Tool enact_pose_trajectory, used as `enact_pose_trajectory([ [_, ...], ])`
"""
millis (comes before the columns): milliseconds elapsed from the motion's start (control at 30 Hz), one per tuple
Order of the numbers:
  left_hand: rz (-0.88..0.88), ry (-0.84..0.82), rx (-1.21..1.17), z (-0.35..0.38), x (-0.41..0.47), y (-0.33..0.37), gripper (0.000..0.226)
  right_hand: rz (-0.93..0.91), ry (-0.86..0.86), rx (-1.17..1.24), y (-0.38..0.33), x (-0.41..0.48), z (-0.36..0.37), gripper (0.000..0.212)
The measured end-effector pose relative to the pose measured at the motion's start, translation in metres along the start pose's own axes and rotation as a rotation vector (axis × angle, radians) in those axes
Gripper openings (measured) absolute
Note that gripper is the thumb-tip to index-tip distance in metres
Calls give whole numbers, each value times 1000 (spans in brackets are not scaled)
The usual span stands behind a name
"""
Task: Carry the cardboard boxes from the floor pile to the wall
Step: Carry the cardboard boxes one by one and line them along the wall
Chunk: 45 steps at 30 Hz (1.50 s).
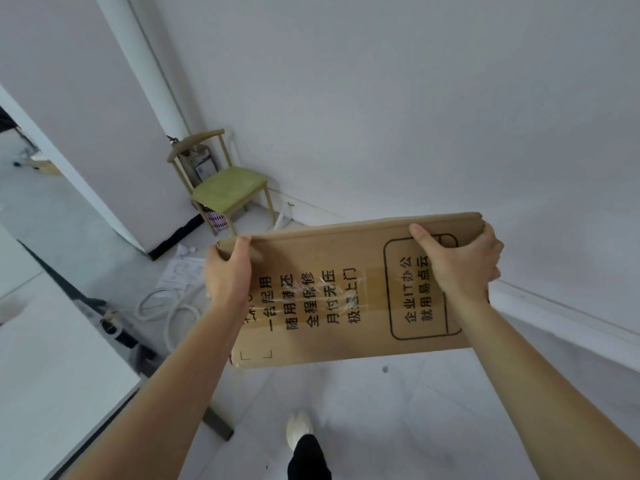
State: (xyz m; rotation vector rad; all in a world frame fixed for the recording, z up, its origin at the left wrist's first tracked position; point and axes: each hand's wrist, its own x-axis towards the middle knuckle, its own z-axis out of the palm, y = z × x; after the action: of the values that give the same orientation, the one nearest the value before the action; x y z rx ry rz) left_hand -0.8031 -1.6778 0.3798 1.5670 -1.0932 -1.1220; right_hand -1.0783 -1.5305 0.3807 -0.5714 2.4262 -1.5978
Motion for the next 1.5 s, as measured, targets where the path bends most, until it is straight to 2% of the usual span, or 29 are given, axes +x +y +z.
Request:
enact_pose_trajectory([
  [100, -6, 17, 22, 11, 86, 12, 55, 26, 0, 4, -17, 31, 78, 123],
  [300, 20, -40, 82, 60, 241, 53, 49, 127, 44, -7, -53, 99, 203, 122],
  [400, 40, -100, 132, 96, 293, 67, 67, 186, 96, -16, -56, 127, 238, 122],
  [633, -6, -173, 225, 205, 417, 66, 63, 270, 174, -36, -46, 222, 325, 116],
  [767, -73, -144, 270, 262, 496, 70, 71, 304, 174, -55, -53, 296, 389, 109],
  [933, -87, -127, 352, 300, 573, 78, 79, 331, 142, -115, -64, 346, 454, 108],
  [1167, -117, -205, 498, 360, 675, 58, 71, 437, 138, -187, -49, 387, 540, 111],
  [1300, -87, -286, 628, 400, 736, 28, 81, 527, 160, -221, -29, 400, 594, 111],
  [1500, -59, -511, 762, 454, 827, -47, 70, 662, 155, -256, 33, 421, 686, 112],
])
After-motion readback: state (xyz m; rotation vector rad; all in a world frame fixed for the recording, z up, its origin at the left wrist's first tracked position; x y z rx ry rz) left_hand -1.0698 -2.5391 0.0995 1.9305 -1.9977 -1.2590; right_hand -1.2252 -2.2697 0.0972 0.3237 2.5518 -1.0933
